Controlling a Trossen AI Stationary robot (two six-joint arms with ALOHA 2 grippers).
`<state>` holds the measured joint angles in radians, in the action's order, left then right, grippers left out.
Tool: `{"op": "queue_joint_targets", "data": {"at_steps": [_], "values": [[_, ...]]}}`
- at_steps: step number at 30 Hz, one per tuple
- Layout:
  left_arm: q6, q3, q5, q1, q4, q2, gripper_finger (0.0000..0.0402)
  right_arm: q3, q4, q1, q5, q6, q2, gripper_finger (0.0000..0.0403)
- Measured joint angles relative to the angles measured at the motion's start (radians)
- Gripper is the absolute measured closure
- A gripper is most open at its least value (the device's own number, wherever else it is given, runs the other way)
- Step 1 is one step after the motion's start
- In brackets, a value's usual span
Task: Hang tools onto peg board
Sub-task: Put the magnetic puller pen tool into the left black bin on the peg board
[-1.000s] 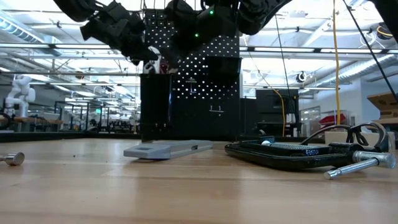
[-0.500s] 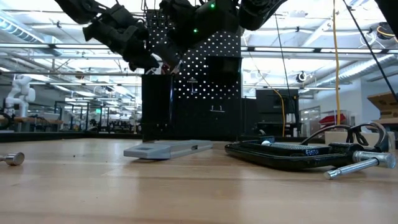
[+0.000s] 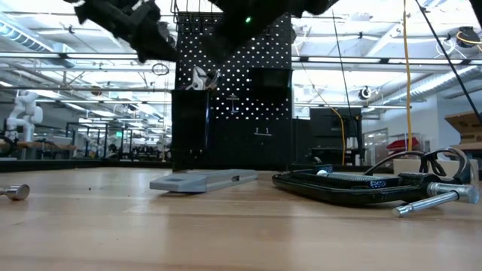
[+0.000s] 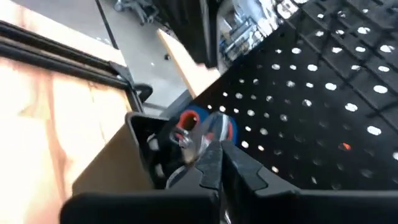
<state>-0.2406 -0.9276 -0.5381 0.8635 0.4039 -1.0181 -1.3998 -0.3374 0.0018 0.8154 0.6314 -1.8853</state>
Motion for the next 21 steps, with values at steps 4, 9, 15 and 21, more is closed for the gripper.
{"op": "queue_joint_targets", "data": {"at_steps": [4, 9, 15, 21], "values": [[0.058, 0.0, -0.001, -0.008, 0.05, 0.079, 0.027, 0.0, 0.21, 0.041, -0.001, -0.107, 0.086, 0.0403], [0.197, -0.002, -0.003, -0.052, 0.06, 0.142, 0.027, 0.0, 0.546, 0.091, -0.052, -0.317, 0.204, 0.0403], [0.271, 0.002, -0.036, -0.206, 0.091, 0.154, 0.0269, 0.025, 0.909, 0.121, -0.405, -0.618, 0.322, 0.0403], [0.397, 0.136, 0.021, -0.451, 0.042, 0.152, 0.0269, 0.204, 0.883, 0.195, -0.563, -0.732, 0.392, 0.0403]]}}
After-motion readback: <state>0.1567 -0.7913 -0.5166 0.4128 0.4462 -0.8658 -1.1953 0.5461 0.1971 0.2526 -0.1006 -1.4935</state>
